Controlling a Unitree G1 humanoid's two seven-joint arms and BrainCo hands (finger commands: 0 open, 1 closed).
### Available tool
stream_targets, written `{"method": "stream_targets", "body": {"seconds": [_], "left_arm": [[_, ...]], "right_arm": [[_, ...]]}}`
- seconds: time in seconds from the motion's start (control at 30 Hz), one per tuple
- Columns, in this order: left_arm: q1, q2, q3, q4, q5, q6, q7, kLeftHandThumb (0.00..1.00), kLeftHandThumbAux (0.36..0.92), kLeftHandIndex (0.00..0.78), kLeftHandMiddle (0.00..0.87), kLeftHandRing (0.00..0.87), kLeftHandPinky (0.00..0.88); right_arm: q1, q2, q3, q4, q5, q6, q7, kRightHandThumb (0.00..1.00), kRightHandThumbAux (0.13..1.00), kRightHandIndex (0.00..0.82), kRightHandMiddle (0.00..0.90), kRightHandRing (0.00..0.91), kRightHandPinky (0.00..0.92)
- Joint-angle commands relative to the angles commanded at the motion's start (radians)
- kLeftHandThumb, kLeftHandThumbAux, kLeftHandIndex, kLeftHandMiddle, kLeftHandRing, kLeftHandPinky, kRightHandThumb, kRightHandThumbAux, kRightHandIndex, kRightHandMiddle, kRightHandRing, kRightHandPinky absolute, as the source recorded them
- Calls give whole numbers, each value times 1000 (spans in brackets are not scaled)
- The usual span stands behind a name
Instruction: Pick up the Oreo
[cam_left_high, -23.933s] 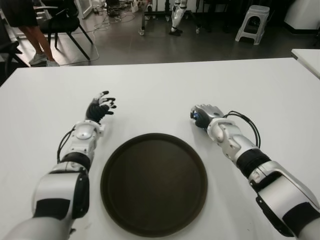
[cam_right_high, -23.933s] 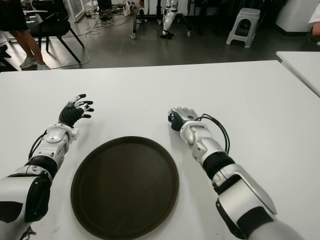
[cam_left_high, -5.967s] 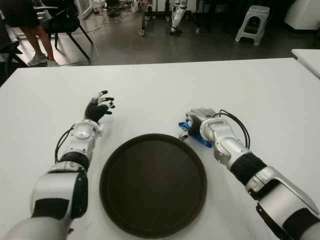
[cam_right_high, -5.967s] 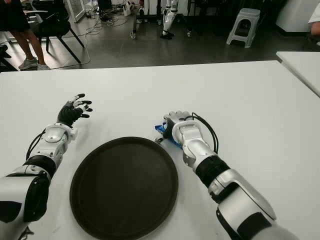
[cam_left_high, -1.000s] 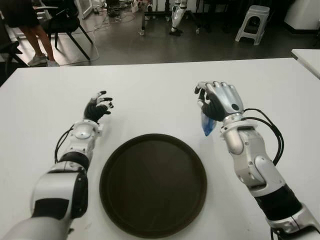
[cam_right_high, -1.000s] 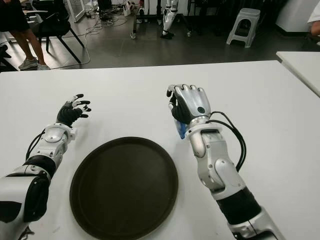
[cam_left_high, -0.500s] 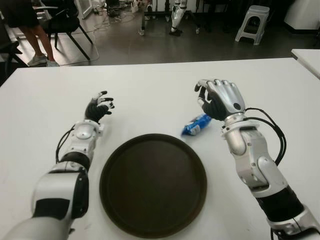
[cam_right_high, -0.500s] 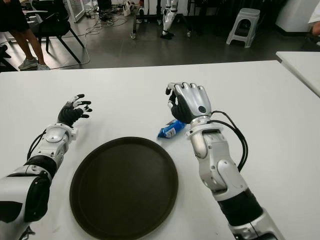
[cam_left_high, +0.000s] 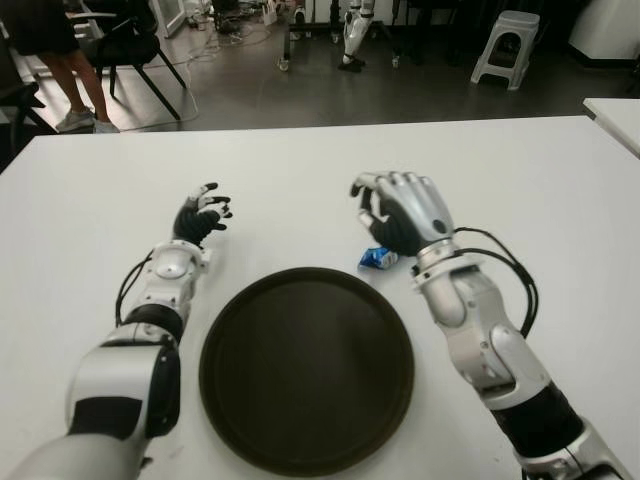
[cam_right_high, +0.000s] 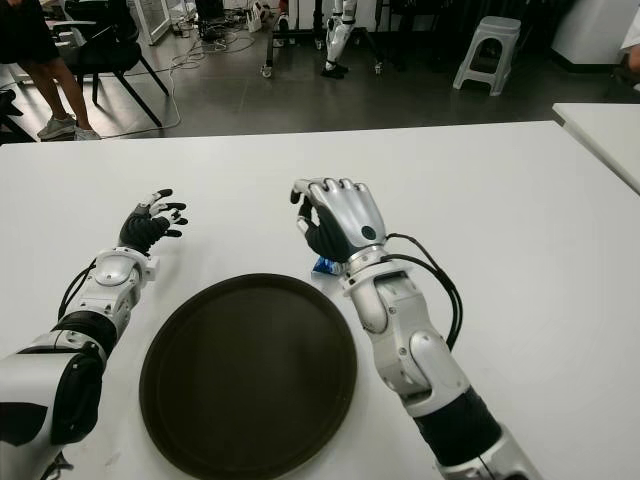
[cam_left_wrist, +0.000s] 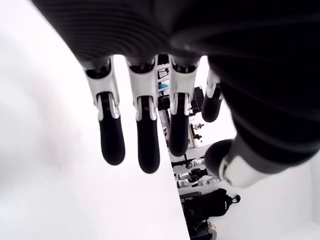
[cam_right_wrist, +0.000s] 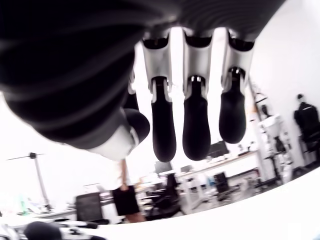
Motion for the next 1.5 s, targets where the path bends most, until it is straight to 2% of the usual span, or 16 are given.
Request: {"method": "stream_targets", "body": {"seconds": [0.1, 0.3, 0.53, 0.7, 0.87, 0.97, 1.03, 1.07, 1.13, 1.17, 1.2, 1.23, 1.27, 1.3, 1.4, 1.5], "left_arm": [[0, 1, -4, 0, 4, 0, 2, 452, 620, 133, 277, 336, 392], [2, 1, -4, 1, 3, -2, 0, 446, 630, 138, 275, 334, 391], [6, -2, 19, 4, -20, -2, -23, 472, 616, 140, 284, 343, 400], [7, -1, 28, 4, -24, -4, -34, 498, 613, 147, 290, 348, 401], [9, 3, 24, 4, -13, -9, -34, 471, 622, 138, 286, 341, 388], [8, 7, 17, 5, -3, -8, -28, 460, 631, 131, 283, 338, 391], [8, 8, 13, 5, 2, -7, -23, 462, 638, 128, 280, 336, 389], [8, 8, 11, 5, 3, -6, -21, 463, 639, 128, 280, 336, 389], [8, 8, 10, 5, 3, -5, -19, 467, 641, 129, 278, 336, 393], [8, 8, 10, 5, 3, -4, -18, 468, 641, 131, 278, 337, 395], [7, 8, 10, 5, 1, -2, -18, 470, 640, 133, 277, 338, 398], [7, 8, 11, 5, 0, -1, -19, 472, 639, 135, 274, 336, 397], [6, 8, 13, 5, -3, 0, -20, 473, 639, 135, 273, 336, 396], [6, 8, 14, 5, -4, 1, -20, 475, 638, 134, 272, 335, 394], [6, 8, 15, 6, -6, 3, -20, 480, 637, 132, 272, 333, 392], [6, 8, 14, 5, -5, 4, -16, 476, 636, 130, 277, 338, 395]], "right_arm": [[5, -3, 0, 1, 4, -13, 3, 691, 738, 414, 539, 559, 581], [10, -4, -1, 5, -9, -15, -2, 692, 738, 415, 580, 615, 632], [6, -9, -6, 24, -14, -22, -20, 693, 737, 416, 626, 662, 672], [-2, -10, -11, 38, -12, -22, -21, 693, 737, 416, 621, 654, 661], [-16, -21, -19, 57, -3, -42, -31, 692, 737, 416, 591, 621, 624], [-33, -46, -31, 81, 15, -78, -32, 691, 739, 411, 495, 526, 529], [-43, -65, -39, 101, 27, -99, -21, 688, 741, 403, 336, 376, 397], [-50, -74, -42, 116, 32, -107, -14, 687, 741, 402, 304, 344, 369], [-60, -87, -44, 138, 36, -118, -2, 679, 742, 398, 155, 183, 207], [-64, -90, -45, 146, 37, -120, 4, 582, 746, 319, 124, 146, 166], [-70, -100, -48, 158, 37, -124, 10, 421, 757, 204, 79, 93, 106], [-74, -107, -51, 166, 38, -128, 14, 293, 723, 130, 50, 59, 67], [-82, -119, -55, 173, 33, -128, 18, 247, 710, 104, 40, 47, 54], [-87, -127, -57, 178, 29, -129, 21, 201, 642, 66, 25, 30, 34], [-96, -137, -61, 186, 25, -133, 15, 147, 560, 21, 8, 9, 11], [-110, -149, -71, 216, 29, -150, -21, 142, 485, 7, 2, 3, 3]]}}
